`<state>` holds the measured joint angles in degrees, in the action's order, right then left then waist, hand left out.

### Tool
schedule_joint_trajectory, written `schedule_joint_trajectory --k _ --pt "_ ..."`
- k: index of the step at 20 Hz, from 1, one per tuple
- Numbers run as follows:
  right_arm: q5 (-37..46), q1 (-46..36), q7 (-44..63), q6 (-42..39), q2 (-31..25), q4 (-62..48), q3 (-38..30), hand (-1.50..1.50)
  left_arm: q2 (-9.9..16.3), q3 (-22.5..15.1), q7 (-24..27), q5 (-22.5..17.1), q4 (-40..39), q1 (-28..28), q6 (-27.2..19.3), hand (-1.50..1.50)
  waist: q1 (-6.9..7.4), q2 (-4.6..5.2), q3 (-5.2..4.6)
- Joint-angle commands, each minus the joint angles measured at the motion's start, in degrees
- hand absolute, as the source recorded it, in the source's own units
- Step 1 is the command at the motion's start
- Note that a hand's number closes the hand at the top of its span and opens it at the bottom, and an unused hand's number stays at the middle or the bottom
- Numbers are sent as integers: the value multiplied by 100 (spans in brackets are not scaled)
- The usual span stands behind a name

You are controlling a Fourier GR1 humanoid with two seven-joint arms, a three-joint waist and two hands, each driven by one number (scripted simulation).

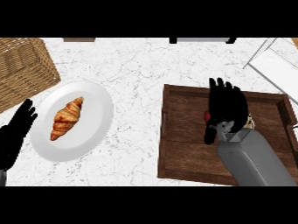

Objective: Pick the tomato from the tray and place it in the tiered shelf

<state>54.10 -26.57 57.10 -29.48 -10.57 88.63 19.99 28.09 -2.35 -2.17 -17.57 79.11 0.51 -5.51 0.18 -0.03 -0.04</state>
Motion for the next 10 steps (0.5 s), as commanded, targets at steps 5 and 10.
schedule_joint_trajectory --k 5,10 --pt "428 424 76 -135 45 33 -210 -150 -283 230 378 293 -594 -147 212 0 -28 3 2" --pt "660 396 -374 -45 74 -120 -491 -150 -251 464 -65 414 -343 -349 378 0 -14 2 3"
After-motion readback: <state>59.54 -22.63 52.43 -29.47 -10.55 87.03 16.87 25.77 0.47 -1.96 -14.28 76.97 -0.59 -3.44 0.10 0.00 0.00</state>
